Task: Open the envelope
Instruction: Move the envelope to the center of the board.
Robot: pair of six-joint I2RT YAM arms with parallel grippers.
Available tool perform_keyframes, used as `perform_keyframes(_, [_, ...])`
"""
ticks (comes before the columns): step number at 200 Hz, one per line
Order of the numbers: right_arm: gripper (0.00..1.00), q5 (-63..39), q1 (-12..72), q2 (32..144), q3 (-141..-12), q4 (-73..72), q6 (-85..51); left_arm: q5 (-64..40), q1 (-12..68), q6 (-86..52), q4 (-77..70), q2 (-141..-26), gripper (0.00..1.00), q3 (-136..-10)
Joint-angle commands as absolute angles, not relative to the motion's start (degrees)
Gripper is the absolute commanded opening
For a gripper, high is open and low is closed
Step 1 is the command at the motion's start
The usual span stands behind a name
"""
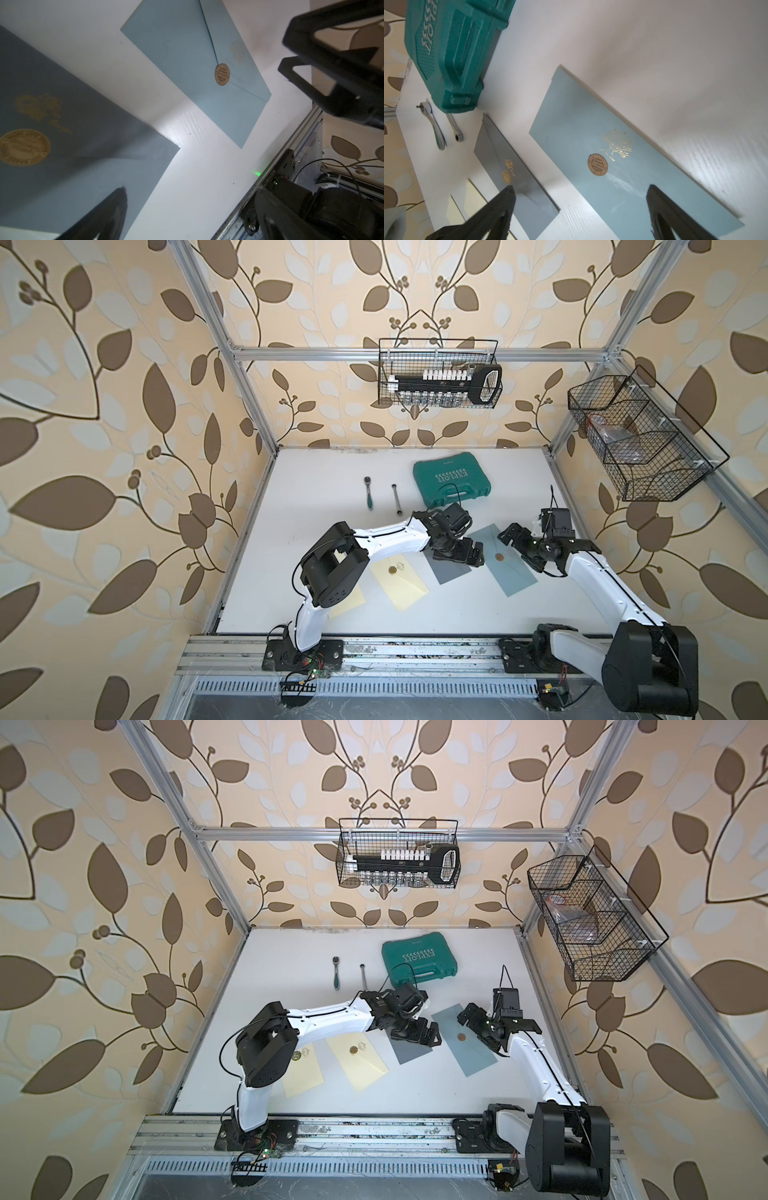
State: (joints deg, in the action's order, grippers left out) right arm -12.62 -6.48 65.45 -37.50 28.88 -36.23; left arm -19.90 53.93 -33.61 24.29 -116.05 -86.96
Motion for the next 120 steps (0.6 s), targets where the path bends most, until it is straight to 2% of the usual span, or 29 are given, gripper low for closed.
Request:
perform_keyframes(1, [0.98,-11.66,-8.31,66.46,-37.3,29.9,-35.39,-18.97,53.68,-30.87,29.27,-118.71,0.99,-91.32])
perform_keyframes(49, [0.98,-12.56,-8.88,68.55,-37.75,29.69,-34.28,-16.75,53.67,-31.34,29.82,-120.26,0.99,-90.68])
perform_keyframes(120, [0.98,-18.74,-8.94,72.57,-34.65,25.24,-36.61,-8.59,53.61,-31.35,30.12,-113.78,0.99,-79.83])
